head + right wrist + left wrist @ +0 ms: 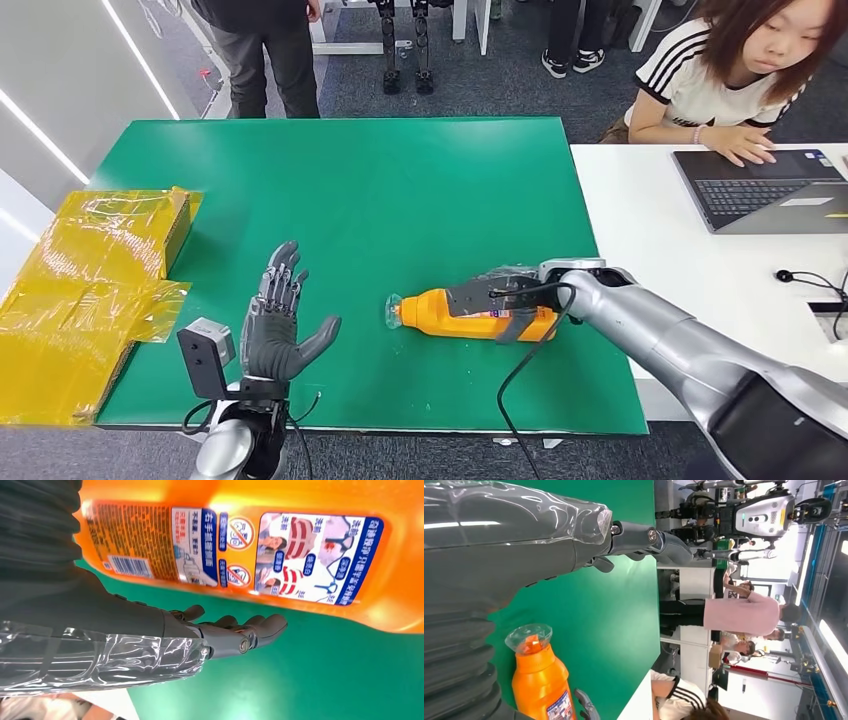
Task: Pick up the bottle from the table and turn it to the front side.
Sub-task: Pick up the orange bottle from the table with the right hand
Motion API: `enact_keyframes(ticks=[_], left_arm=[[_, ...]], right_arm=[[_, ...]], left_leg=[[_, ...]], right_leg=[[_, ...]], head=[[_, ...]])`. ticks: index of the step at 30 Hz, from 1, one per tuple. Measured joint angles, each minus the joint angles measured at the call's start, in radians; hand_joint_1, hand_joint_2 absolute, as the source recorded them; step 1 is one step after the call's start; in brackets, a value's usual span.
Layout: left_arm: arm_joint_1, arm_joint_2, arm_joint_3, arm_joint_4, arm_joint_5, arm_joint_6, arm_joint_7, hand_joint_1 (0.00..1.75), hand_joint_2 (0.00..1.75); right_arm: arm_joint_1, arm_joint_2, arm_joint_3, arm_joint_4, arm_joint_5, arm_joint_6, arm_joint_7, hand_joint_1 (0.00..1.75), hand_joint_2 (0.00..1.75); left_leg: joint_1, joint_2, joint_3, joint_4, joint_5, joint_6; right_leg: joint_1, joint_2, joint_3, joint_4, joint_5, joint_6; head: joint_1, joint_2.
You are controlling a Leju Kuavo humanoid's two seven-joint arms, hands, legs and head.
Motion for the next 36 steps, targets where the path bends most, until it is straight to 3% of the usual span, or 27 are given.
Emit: enact_keyframes(ticks=[7,13,23,27,28,36], left_arm=[[0.000,-0.002,0.000,0.004,0.013,-0.007,0.010,0.00,1.75],[0.015,-0.002,0.000,0.008,0.037,-0.020,0.014,0.00,1.75],[0.035,-0.004,0.000,0.010,0.049,-0.024,0.023,0.00,1.75],[0.045,-0.008,0.000,0.010,0.051,-0.027,0.026,0.00,1.75],[0.048,-0.009,0.000,0.010,0.051,-0.028,0.027,0.00,1.75],[0.081,-0.011,0.001,0.009,0.054,-0.031,0.026,0.00,1.75]], right_arm=[[0.001,0.003,0.022,-0.001,0.014,0.063,-0.006,0.00,1.75],[-0.026,-0.003,0.106,-0.035,0.065,0.152,0.022,0.00,1.75],[-0.044,-0.027,0.209,-0.101,0.183,0.128,0.038,0.00,1.75],[-0.036,-0.028,0.220,-0.101,0.222,0.100,0.031,1.68,1.75],[-0.034,-0.028,0.221,-0.101,0.229,0.091,0.029,1.75,1.75],[-0.026,-0.032,0.228,-0.086,0.258,0.031,0.007,1.75,1.75]], left_leg=[[0.000,0.000,0.000,0.000,0.000,0.000],[0.000,0.000,0.000,0.000,0.000,0.000],[0.000,0.001,0.001,0.000,0.000,0.000],[0.000,0.001,0.002,0.000,0.000,0.000],[0.000,0.001,0.003,0.000,0.000,0.000],[0.000,0.002,0.005,0.000,0.000,0.000]], right_leg=[[0.000,0.000,0.000,0.000,0.000,0.000],[0.000,0.001,0.000,0.000,0.000,0.000],[0.000,0.001,0.001,0.000,0.000,0.000],[0.000,0.001,0.002,0.000,0.000,0.000],[0.000,0.001,0.002,0.000,0.000,0.000],[0.000,0.001,0.004,0.000,0.000,0.000]], head=[[0.000,0.000],[0.000,0.000],[0.000,0.000],[0.000,0.000],[0.000,0.000],[0.000,0.000]])
